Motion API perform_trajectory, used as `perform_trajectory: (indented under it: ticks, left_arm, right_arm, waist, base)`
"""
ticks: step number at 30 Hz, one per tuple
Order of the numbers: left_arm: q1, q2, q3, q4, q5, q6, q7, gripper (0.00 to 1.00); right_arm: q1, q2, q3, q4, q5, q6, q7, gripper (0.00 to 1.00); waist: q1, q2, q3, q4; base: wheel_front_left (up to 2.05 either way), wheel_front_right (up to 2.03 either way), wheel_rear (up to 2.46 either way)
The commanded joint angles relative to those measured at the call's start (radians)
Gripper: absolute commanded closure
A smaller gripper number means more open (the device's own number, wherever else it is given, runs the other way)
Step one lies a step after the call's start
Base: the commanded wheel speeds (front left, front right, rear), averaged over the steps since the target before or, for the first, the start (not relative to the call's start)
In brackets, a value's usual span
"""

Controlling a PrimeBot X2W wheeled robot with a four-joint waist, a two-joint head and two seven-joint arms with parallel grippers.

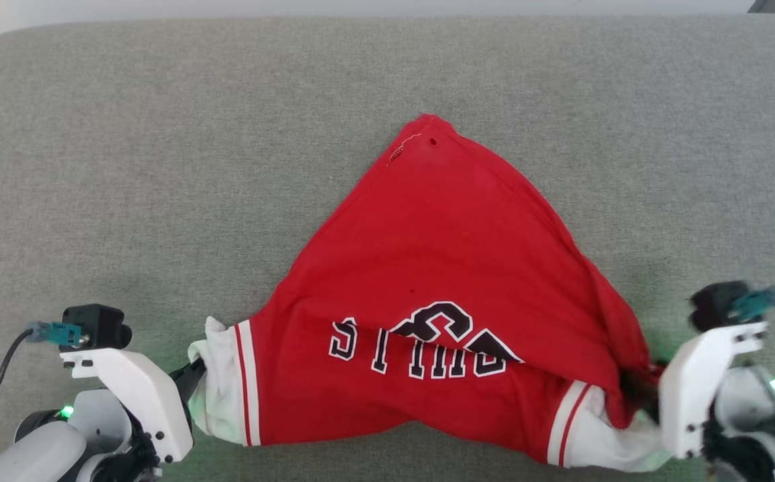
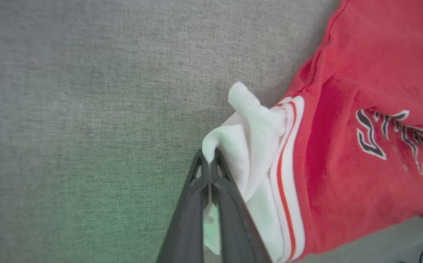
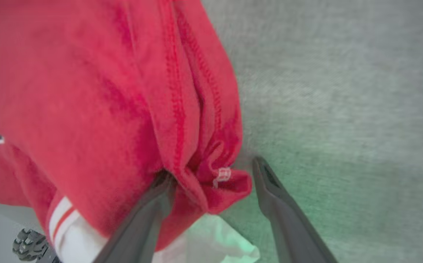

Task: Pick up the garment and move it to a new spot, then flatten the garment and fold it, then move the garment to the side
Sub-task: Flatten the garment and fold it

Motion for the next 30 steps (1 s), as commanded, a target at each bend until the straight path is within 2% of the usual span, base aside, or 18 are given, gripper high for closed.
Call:
perform_trajectory:
  ticks: [1,8,13,16,21,30]
  left_arm:
    - [0.01,0.006,0.005,-0.001,-0.004,-0.001,-0.008,1.0]
    - [0.023,0.006,0.007,-0.012,-0.005,0.007,-0.019,1.0]
    - [0.021,0.007,0.008,-0.018,0.001,0.007,-0.022,1.0]
    - [0.004,-0.002,0.005,-0.017,0.007,0.001,-0.018,1.0]
    - [-0.028,-0.026,-0.009,-0.005,0.027,-0.018,-0.001,1.0]
    - [-0.116,-0.103,-0.048,0.053,0.063,-0.066,0.036,1.0]
  right_arm:
    - [-0.012,-0.013,-0.022,-0.032,-0.002,-0.006,0.003,0.0]
    - [-0.009,0.001,-0.068,-0.262,-0.003,-0.004,0.014,0.0]
    - [-0.078,-0.026,-0.03,-0.306,-0.004,-0.004,-0.065,0.0]
    - [-0.148,-0.046,0.017,-0.258,0.012,-0.004,-0.126,0.0]
    - [-0.289,-0.117,0.106,-0.116,0.02,-0.003,-0.219,0.0]
    - [-0.586,-0.217,0.285,0.243,0.08,-0.003,-0.316,0.0]
  waist:
    - [0.0,-0.0001,-0.004,-0.001]
    - [0.0,-0.0001,-0.015,0.003]
    - [0.0,-0.0001,-0.01,0.017]
    - [0.0,-0.0001,-0.004,0.034]
    - [0.0,-0.0001,0.011,0.091]
    - [0.0,-0.0001,0.048,0.231]
  base:
    - [0.0,0.0,0.0]
    - [0.0,0.0,0.0]
    - [0.0,0.0,0.0]
    - [0.0,0.0,0.0]
    - [0.0,0.0,0.0]
    - [0.0,0.0,0.0]
